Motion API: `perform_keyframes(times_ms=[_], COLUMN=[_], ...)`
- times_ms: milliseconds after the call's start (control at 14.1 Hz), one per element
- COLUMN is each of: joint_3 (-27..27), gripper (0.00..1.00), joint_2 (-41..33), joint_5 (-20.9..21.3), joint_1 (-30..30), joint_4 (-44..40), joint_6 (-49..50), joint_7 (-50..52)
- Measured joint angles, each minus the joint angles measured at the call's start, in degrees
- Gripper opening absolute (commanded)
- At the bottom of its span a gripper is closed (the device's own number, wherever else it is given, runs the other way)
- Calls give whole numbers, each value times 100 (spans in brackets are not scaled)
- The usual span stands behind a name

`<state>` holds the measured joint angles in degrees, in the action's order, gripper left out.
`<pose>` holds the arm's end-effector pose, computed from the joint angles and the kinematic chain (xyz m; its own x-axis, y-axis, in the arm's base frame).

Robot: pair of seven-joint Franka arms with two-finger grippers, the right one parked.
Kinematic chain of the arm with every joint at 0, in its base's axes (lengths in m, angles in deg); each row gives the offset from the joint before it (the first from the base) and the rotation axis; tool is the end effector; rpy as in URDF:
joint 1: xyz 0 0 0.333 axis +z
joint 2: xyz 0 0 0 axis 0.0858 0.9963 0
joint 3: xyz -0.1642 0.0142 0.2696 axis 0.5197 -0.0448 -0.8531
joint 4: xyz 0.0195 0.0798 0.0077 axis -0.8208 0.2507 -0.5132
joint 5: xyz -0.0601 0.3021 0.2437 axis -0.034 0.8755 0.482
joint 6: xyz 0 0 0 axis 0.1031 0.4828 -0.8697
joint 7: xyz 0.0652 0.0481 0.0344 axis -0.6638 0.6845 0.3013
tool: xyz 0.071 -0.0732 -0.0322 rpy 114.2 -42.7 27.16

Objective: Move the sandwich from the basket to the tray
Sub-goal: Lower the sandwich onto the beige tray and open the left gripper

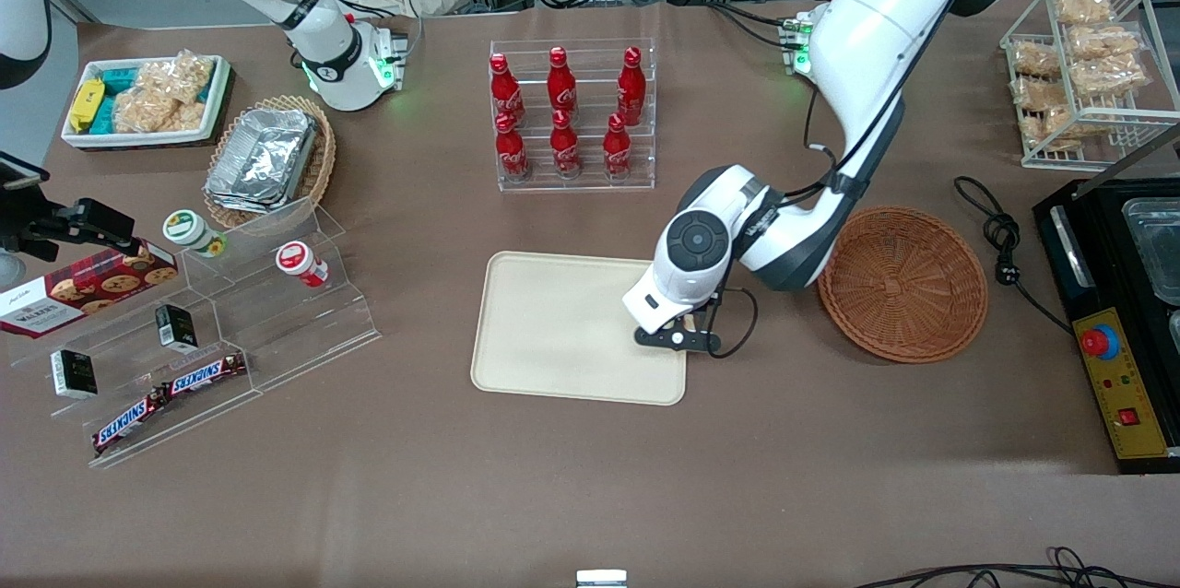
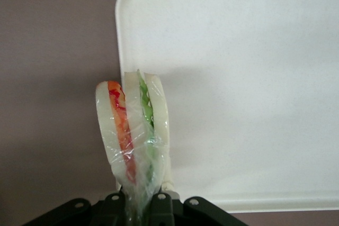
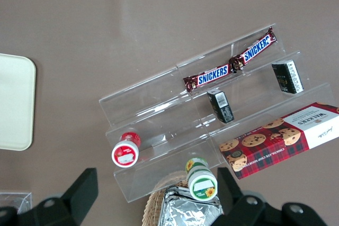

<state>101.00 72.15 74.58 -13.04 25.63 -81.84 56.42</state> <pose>0.5721 -0.4030 0.2534 0.9891 -0.1249 -0.0786 -0.1249 -0.9922 0.0046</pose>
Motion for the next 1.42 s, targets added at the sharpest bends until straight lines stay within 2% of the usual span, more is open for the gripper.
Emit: perform_keyframes(times_ms=[142,284,355,426,496,567,1418], joint_3=[0,0,1,2,5,6,8], gripper=[14,22,35,70,89,98,99], joint_2=[149,303,378,441,486,506,509], joint_5=[0,0,0,0,-1,-11,-304], joint_1=[-17,-23,-31,-44,-63,-82,-118], joint_4=[-92,-175,-201,-228,-264,-292,-440], joint_6=[0,-7,-38,-75,-89,-90,131], joint_7=[0,0,0,0,0,4,51])
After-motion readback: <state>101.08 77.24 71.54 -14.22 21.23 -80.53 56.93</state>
